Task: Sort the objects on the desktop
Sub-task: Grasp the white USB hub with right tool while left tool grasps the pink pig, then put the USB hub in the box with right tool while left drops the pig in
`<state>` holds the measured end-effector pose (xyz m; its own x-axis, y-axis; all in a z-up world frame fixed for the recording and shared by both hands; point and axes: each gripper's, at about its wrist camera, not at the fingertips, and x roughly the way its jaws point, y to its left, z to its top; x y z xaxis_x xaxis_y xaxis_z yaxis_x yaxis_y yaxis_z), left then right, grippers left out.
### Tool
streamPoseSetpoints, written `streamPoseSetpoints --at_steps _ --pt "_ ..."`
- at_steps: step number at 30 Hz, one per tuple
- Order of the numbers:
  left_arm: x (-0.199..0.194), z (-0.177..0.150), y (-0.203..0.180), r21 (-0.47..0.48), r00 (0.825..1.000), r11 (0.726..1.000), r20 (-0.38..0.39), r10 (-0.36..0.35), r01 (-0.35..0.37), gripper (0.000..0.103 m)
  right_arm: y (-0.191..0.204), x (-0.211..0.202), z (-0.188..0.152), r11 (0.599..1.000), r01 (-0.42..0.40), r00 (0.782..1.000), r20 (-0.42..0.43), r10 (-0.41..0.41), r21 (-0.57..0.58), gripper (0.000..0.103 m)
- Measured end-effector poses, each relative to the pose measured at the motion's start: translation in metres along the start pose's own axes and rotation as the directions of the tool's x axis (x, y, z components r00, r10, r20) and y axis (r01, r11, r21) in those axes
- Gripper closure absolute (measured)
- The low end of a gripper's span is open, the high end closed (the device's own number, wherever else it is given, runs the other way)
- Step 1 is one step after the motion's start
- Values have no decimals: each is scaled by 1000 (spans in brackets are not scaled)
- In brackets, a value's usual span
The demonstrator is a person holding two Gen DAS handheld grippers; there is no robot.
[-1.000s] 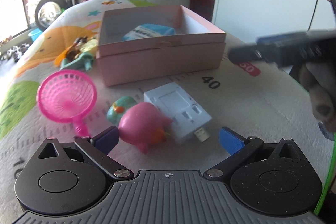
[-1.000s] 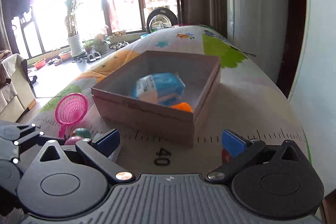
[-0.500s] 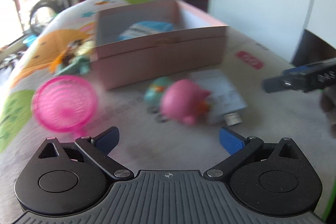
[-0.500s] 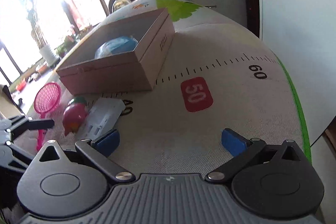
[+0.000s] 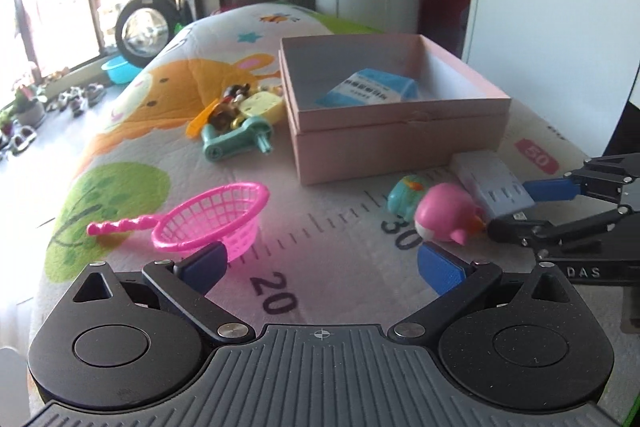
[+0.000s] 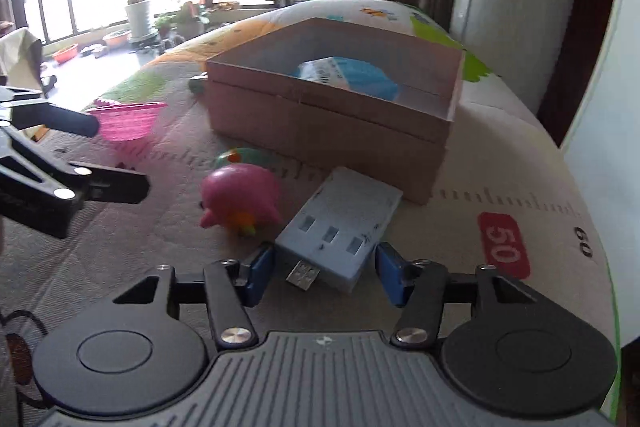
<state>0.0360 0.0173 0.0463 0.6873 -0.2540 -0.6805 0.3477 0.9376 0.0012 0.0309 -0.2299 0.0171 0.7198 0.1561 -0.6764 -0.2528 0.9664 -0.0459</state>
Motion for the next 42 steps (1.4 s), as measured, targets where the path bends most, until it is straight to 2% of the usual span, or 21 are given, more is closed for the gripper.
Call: streamPoseSetpoints --at_steps 4,7,9,11,12,13,14,18,21,24,25,27,29,31,32,33,34,36,38,42 --pt "9 10 -14 -86 993 989 -19 -120 118 0 -27 -15 -16 995 28 999 15 -29 93 48" --pt "29 22 -32 -158 984 974 -44 -173 164 0 -34 -21 -32 991 55 998 31 -59 125 33" --pt "46 29 -43 -174 984 973 -66 -163 150 0 -32 -24 -36 989 77 996 40 -83 122 28" --pt "59 31 -52 -153 989 982 -87 -123 108 2 -28 -26 -36 991 92 994 55 -98 103 25" --pt "63 30 -55 -136 990 987 -92 -103 90 17 -27 -27 -36 991 93 993 59 -98 91 25" --pt "63 28 -57 -113 992 991 -93 -83 73 22 -27 -27 -37 993 85 994 63 -91 83 24" --pt "61 26 -57 -88 994 994 -79 -70 63 26 -26 -25 -34 994 77 994 66 -82 79 22" --pt "44 12 -45 -40 994 997 -76 -75 72 31 -30 -21 -29 994 54 997 57 -59 96 21" --pt "27 -3 -36 30 995 997 -81 -64 67 31 -29 -21 -21 995 48 996 70 -54 85 21" --pt "13 -15 -28 78 992 993 -90 -83 90 28 -27 -16 -5 996 61 995 68 -66 69 21" --pt "11 -18 -26 74 992 993 -95 -82 89 25 -27 -11 0 995 69 996 59 -73 70 21" --pt "11 -19 -23 49 992 995 -98 -78 83 14 -28 5 8 993 82 996 25 -84 81 21" --pt "15 -17 -22 19 992 997 -101 -73 75 13 -32 24 13 989 85 996 -45 -80 124 21" --pt "18 -15 -22 -7 993 997 -97 -72 71 12 -31 26 15 986 82 996 -45 -76 144 32" --pt "19 -14 -22 -11 993 998 -94 -70 69 13 -27 24 16 990 73 997 -43 -68 123 47" --pt "19 -13 -23 -11 994 998 -89 -64 63 16 -23 21 15 993 60 997 -47 -56 106 55" --pt "20 -13 -25 -2 995 999 -82 -52 52 18 -20 18 15 994 42 998 -54 -36 97 56" --pt "19 -14 -29 32 998 999 -61 -30 32 37 -16 10 11 997 14 998 -65 -9 79 56" --pt "14 -16 -32 48 997 998 -54 -47 50 48 -11 0 6 998 5 998 -67 -1 59 56" --pt "-5 -17 -41 102 998 993 -21 -65 67 50 -13 -29 5 998 -44 998 -47 46 48 56"
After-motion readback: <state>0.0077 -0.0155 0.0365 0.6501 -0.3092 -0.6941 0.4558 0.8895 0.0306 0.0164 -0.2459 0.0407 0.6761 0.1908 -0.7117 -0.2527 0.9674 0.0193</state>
